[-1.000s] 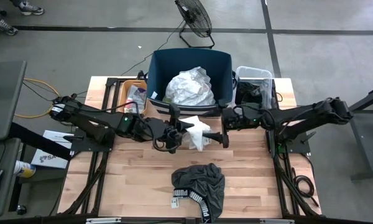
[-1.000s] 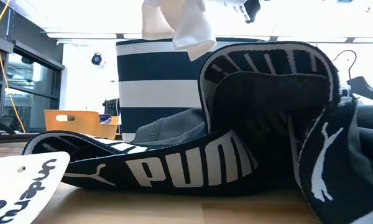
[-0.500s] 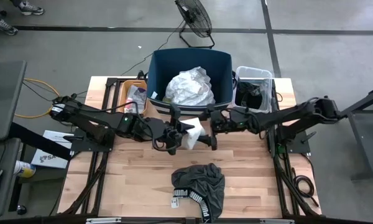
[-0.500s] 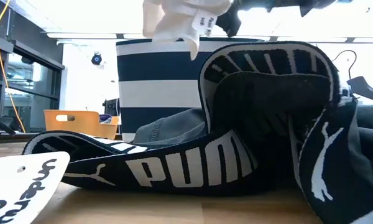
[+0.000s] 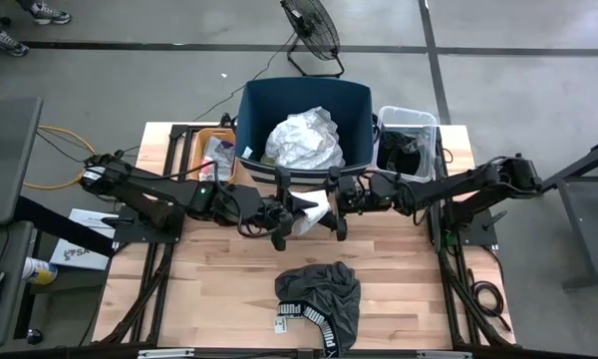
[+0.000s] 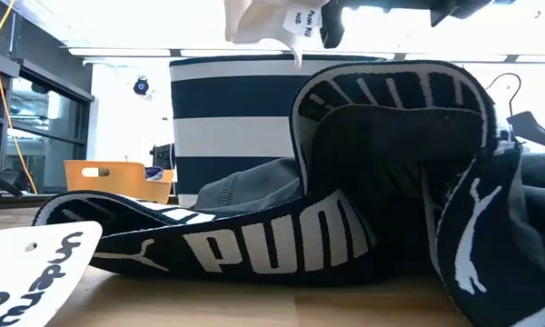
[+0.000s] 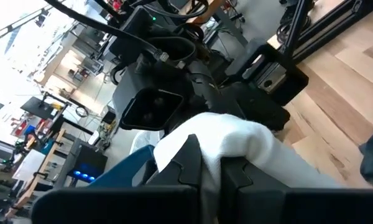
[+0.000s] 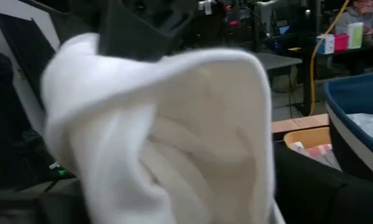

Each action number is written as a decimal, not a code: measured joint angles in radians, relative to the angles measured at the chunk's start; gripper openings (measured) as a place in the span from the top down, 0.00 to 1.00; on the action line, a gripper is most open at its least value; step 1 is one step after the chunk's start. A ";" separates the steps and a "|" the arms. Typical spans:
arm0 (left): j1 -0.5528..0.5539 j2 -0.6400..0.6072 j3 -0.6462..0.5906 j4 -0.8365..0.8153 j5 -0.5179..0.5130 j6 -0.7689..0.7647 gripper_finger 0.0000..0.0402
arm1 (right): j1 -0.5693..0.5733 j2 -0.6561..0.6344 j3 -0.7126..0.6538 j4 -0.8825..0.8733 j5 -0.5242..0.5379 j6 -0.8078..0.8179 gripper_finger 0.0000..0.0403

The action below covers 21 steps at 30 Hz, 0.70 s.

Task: Pick & Place Cloths
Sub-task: Put the white underwear into the transparent bin

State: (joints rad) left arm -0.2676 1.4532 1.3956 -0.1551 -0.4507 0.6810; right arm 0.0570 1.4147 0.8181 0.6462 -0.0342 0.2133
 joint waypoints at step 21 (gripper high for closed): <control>-0.001 0.001 0.000 -0.008 -0.038 -0.038 0.83 | -0.007 -0.006 0.000 -0.021 -0.124 0.102 0.93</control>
State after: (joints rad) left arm -0.2684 1.4540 1.3956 -0.1627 -0.4885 0.6426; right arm 0.0497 1.4089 0.8181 0.6249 -0.1579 0.3156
